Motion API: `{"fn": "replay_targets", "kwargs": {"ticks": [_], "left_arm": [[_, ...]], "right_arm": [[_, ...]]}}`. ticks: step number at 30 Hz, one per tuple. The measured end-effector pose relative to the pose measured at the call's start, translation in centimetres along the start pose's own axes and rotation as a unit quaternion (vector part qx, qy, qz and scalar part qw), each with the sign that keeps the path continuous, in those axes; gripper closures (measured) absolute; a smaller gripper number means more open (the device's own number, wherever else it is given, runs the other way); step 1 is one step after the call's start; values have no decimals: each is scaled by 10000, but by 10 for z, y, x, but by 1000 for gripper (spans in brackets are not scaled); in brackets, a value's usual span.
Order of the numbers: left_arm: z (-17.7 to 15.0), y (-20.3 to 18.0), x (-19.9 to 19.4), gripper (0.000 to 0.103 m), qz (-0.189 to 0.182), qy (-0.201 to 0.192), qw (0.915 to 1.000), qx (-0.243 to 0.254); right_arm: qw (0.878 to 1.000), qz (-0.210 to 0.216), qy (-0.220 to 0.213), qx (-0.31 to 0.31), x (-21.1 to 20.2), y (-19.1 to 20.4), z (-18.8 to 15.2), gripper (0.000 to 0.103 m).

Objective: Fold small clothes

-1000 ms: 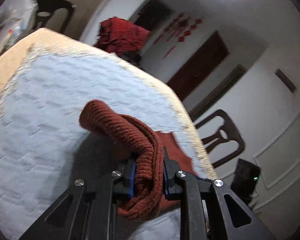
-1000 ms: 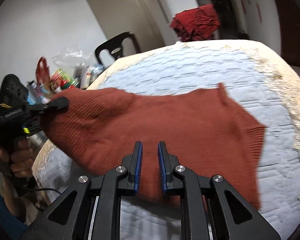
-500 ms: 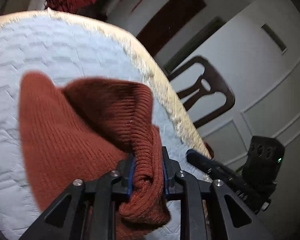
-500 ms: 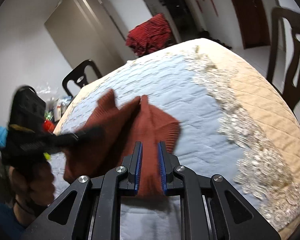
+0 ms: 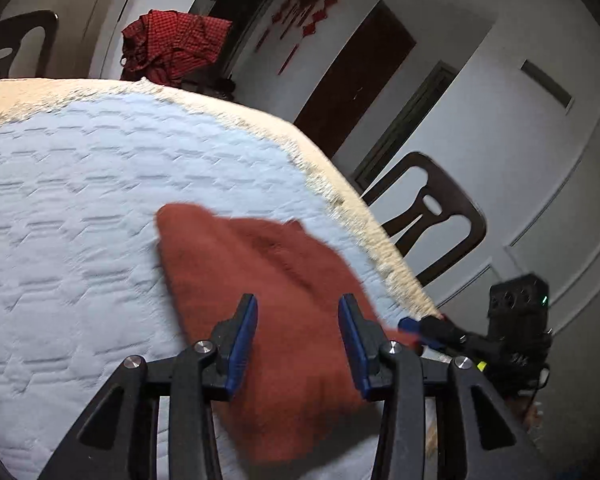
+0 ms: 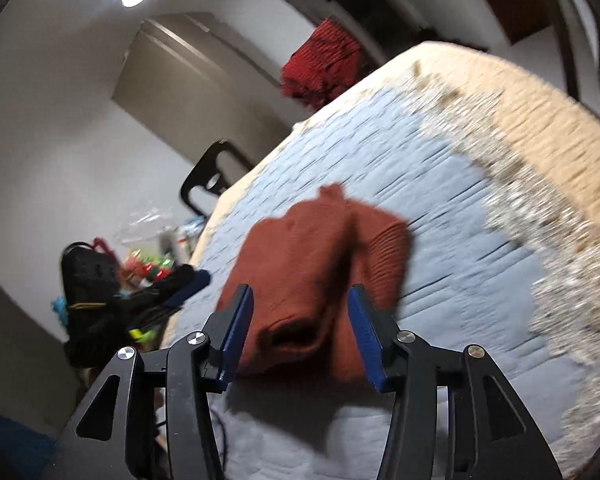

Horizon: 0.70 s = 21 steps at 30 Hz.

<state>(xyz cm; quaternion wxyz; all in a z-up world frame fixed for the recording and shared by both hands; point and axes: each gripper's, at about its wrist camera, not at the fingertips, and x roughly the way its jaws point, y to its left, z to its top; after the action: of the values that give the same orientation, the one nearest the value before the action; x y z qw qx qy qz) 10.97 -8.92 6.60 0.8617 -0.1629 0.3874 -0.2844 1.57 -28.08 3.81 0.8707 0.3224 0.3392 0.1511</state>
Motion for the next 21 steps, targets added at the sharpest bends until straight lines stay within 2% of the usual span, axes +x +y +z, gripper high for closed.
{"fn": "replay_targets", "kwargs": {"ticks": [3,6,9,13,14,15,17,21], "left_arm": [[-12,2,8,59,132,127,9998,125],[-19,2,16,59,211,183,9993,234],[-22,4,17,59,245,178,9990,319],[-22,3,17,59,259,178,9988,368],[-22,3,17,59,263,175,9988,376],[-22,4,17,59,264,173,9988,379],[-21,4,18,59,273,168,9988,383],[-21,-1,17,59,229,174,9986,444]], "right_arm": [[9994,65,347,-48,12,5,-3,53],[9965,-214,811,66,28,2,-6,53],[9958,-21,836,361,34,-4,-6,53],[9952,-36,861,462,43,-4,0,53],[9952,-32,859,467,47,-3,1,59],[9953,-88,849,450,50,-3,3,71],[9956,-166,820,426,54,-4,6,79],[9988,-164,455,103,37,7,7,84]]}}
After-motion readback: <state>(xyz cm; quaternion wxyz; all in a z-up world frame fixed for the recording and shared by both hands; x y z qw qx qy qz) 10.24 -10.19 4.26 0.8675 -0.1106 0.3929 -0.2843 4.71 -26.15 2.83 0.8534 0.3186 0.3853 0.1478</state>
